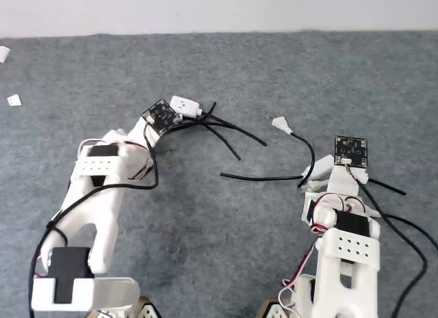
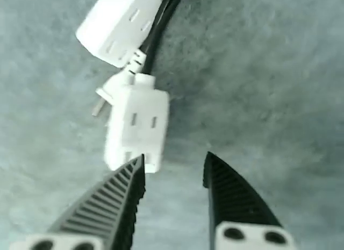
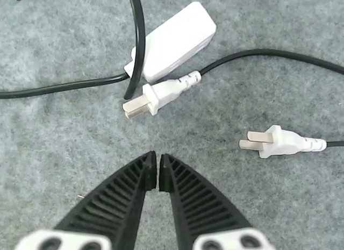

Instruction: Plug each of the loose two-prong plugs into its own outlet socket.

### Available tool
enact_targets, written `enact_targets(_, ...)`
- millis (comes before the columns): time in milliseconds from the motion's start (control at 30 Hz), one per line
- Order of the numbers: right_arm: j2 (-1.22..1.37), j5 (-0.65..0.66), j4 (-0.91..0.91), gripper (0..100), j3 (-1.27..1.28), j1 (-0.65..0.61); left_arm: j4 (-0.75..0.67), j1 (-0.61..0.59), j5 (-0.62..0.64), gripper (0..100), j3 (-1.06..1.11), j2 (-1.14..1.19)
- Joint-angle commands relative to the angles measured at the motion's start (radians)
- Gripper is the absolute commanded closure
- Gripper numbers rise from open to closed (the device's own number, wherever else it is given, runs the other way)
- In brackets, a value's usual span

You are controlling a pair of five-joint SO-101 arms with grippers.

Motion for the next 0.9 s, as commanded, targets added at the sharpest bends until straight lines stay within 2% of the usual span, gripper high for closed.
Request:
enact_targets(0,-0.019,-0.002,-0.019,98.7,-0.006,-0.01,-0.117,-0.015,-0.048,83,-0.044,-0.048)
enact_targets(167,-0.019,-0.002,-0.019,98.7,-0.006,-0.01,-0.158,-0.006,-0.048,83,-0.044,-0.04)
enact_targets(433,-0.019,-0.002,-0.019,98.7,-0.005,-0.01,-0.158,-0.031,-0.052,83,-0.151,0.204)
enact_targets(700,-0.019,-0.002,-0.019,98.7,-0.005,-0.01,-0.176,-0.038,-0.049,83,-0.213,0.269)
enact_targets(867,-0.019,-0.002,-0.019,98.7,-0.005,-0.008,-0.238,-0.049,-0.052,93,-0.262,0.354)
